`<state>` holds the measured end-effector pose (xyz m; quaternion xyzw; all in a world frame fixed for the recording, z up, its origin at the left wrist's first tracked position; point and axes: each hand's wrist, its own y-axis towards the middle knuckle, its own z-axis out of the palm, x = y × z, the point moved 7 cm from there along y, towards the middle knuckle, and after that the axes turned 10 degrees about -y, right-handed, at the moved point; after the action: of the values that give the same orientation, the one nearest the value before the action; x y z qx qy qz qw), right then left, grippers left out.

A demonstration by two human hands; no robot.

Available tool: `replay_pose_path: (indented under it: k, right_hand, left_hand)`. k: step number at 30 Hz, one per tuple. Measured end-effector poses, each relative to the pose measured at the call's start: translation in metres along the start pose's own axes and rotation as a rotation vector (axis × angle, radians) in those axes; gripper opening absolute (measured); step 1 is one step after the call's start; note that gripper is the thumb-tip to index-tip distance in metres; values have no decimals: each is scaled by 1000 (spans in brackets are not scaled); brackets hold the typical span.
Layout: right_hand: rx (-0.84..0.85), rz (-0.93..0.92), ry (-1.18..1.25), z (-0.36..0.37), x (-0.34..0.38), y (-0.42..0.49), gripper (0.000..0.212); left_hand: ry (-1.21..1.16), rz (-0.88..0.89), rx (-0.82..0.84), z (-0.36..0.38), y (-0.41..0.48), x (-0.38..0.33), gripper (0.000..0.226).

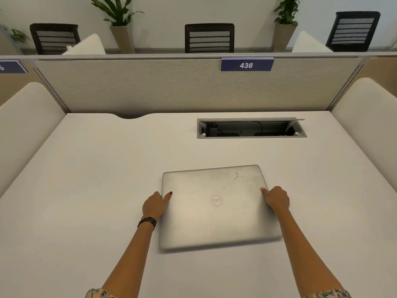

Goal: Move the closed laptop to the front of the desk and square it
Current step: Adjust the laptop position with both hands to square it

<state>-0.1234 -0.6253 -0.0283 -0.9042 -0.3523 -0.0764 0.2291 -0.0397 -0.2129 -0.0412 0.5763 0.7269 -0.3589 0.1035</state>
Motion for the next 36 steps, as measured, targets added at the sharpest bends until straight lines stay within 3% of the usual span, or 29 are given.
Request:
replay_pose_path:
  k: [8,36]
  right_hand:
    - [17,-14,-1,7,20,-9,42]
    - [49,-35,-7,13,28,16,53]
  left_hand:
    - [-102,-15,-100,-23,18,3,50]
    - [-78,-13,-63,-29,39,3,50]
